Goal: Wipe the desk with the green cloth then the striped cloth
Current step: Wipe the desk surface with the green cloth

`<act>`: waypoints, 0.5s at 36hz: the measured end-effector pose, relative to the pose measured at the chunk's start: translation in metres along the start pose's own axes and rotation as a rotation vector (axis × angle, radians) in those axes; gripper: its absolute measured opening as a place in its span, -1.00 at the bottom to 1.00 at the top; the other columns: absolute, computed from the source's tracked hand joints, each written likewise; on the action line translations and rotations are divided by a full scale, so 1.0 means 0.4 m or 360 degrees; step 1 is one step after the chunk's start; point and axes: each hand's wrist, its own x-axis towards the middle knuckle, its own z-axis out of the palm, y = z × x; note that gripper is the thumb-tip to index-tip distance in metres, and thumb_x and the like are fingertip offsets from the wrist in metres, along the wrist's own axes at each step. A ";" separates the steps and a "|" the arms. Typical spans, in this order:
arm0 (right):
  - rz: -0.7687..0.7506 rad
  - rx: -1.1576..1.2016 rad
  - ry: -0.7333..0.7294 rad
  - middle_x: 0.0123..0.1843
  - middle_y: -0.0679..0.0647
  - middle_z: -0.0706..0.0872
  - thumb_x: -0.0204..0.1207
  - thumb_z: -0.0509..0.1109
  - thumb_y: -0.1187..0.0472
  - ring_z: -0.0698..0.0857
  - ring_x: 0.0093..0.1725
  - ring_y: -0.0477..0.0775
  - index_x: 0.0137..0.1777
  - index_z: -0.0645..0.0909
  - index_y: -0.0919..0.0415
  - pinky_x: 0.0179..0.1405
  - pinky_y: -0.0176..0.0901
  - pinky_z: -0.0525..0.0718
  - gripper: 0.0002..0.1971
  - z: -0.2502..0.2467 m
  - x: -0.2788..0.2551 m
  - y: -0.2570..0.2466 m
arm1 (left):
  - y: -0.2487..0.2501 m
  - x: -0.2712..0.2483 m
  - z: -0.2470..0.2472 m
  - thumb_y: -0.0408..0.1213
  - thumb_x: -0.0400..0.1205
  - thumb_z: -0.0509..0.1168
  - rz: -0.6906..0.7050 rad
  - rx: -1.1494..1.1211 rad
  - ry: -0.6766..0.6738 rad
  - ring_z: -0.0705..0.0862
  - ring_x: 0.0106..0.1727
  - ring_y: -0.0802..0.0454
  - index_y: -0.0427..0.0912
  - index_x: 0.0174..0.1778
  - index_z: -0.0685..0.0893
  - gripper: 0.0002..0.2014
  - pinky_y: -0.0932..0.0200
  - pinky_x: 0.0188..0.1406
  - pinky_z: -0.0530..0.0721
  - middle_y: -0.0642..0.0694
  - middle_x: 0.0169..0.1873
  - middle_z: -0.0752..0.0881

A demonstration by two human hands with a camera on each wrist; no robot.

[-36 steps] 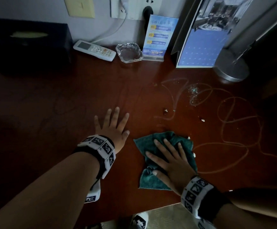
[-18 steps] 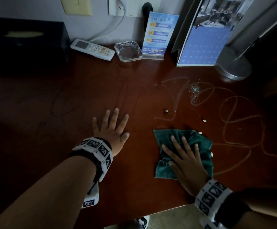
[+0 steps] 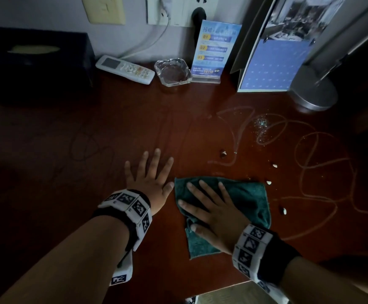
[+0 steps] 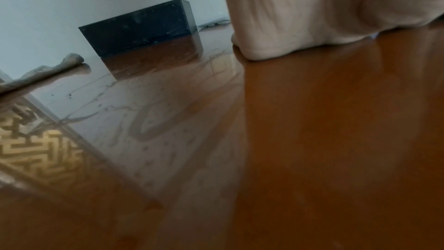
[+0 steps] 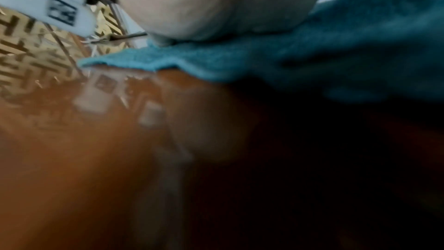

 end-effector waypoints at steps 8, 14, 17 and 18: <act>0.0222 0.0086 0.0067 0.61 -0.22 -0.46 0.57 -0.31 -0.29 -0.50 0.57 -0.08 0.54 -0.36 -0.40 0.51 0.17 -0.52 -0.46 -0.037 0.073 0.002 | 0.000 0.003 0.002 0.14 0.72 -0.32 -0.0003 -0.0014 -0.0015 -0.57 0.55 -0.12 0.22 0.50 -0.56 -0.43 -0.41 0.51 -0.35 0.01 0.48 -0.65; 0.0435 0.0160 0.0094 0.56 -0.22 -0.52 0.46 -0.45 -0.32 -0.46 0.60 -0.04 0.55 -0.39 -0.38 0.54 0.22 -0.44 -0.39 -0.048 0.126 0.010 | -0.001 0.005 0.003 0.15 0.71 -0.33 -0.0003 -0.0021 -0.0013 -0.57 0.54 -0.11 0.23 0.48 -0.57 -0.44 -0.40 0.49 -0.38 0.03 0.48 -0.65; 0.0566 0.0215 0.0105 0.60 -0.20 -0.49 0.60 -0.28 -0.29 -0.43 0.61 -0.01 0.58 -0.36 -0.33 0.54 0.20 -0.43 -0.43 -0.060 0.147 0.020 | -0.001 0.003 0.003 0.15 0.71 -0.33 0.0008 -0.0018 0.0005 -0.56 0.55 -0.10 0.23 0.48 -0.57 -0.44 -0.40 0.48 -0.38 0.02 0.49 -0.64; 0.0617 0.0236 0.0116 0.63 -0.17 -0.46 0.65 -0.22 -0.25 -0.42 0.62 0.00 0.59 -0.35 -0.32 0.54 0.20 -0.42 -0.44 -0.064 0.153 0.023 | -0.002 0.002 0.004 0.15 0.71 -0.33 0.0009 -0.0013 0.0009 -0.56 0.55 -0.10 0.23 0.47 -0.58 -0.44 -0.40 0.48 -0.38 0.02 0.49 -0.64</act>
